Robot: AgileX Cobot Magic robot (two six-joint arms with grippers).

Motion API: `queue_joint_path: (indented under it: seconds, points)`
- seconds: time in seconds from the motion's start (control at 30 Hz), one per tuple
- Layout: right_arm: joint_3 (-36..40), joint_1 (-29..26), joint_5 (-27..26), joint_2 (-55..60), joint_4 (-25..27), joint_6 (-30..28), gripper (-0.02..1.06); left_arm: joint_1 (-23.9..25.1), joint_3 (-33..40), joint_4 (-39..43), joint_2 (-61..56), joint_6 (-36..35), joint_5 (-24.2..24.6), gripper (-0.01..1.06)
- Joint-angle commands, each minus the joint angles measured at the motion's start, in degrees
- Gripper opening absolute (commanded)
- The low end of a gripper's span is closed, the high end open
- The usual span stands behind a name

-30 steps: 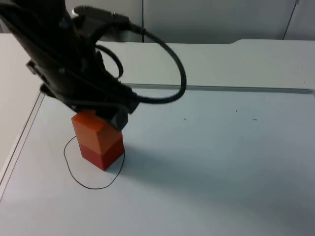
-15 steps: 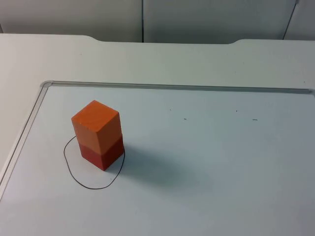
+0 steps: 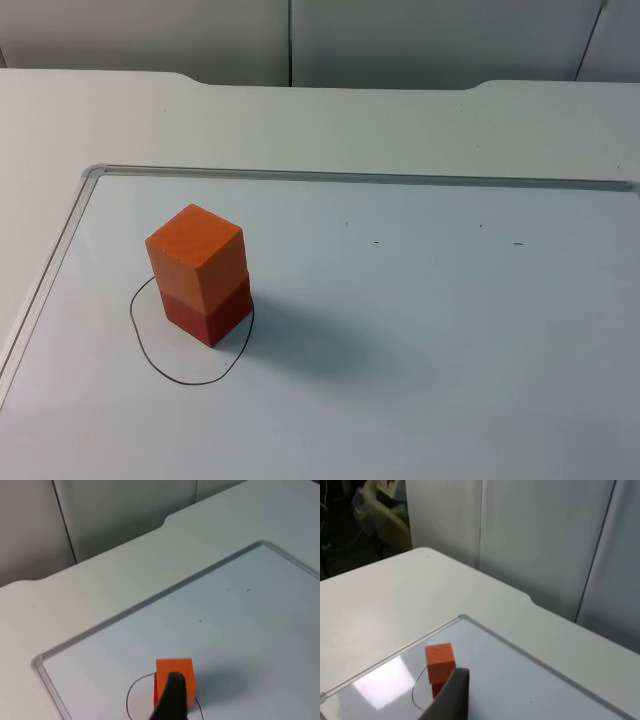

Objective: Pick up one cube with the left hand and another cube with the right hand. First place the cube in the right hand at the target position, then stack the cube in the left hand on top.

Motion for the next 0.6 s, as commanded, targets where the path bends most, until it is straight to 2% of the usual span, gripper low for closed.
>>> queue_joint_path:
  seconds: [0.0,0.17,0.33,0.43,0.47,0.57]
  points:
    - [2.4,-0.2,-1.8,-1.4,1.5,-0.4,0.98,0.0,4.6,-0.7,-6.1,0.0,0.2,0.73]
    - [7.4,-0.2,-1.9,-6.8,3.7,-0.4,0.98,0.0,10.8,-1.1,-18.1,-0.6,4.5,0.73]
    - [10.6,-0.2,-0.6,-12.9,4.8,-0.3,0.98,0.0,14.1,1.9,-27.6,-4.8,8.6,0.73]
    - [11.7,-0.2,3.1,-17.8,4.9,-0.1,0.98,0.0,15.0,5.7,-35.1,-6.5,15.0,0.73]
    - [11.7,-0.2,3.1,-17.8,4.9,-0.1,0.98,0.0,15.0,5.7,-35.1,-6.5,15.0,0.73]
    - [13.0,-0.2,7.2,-22.7,5.0,0.3,0.98,0.0,15.0,7.9,-37.1,-6.5,19.5,0.73]
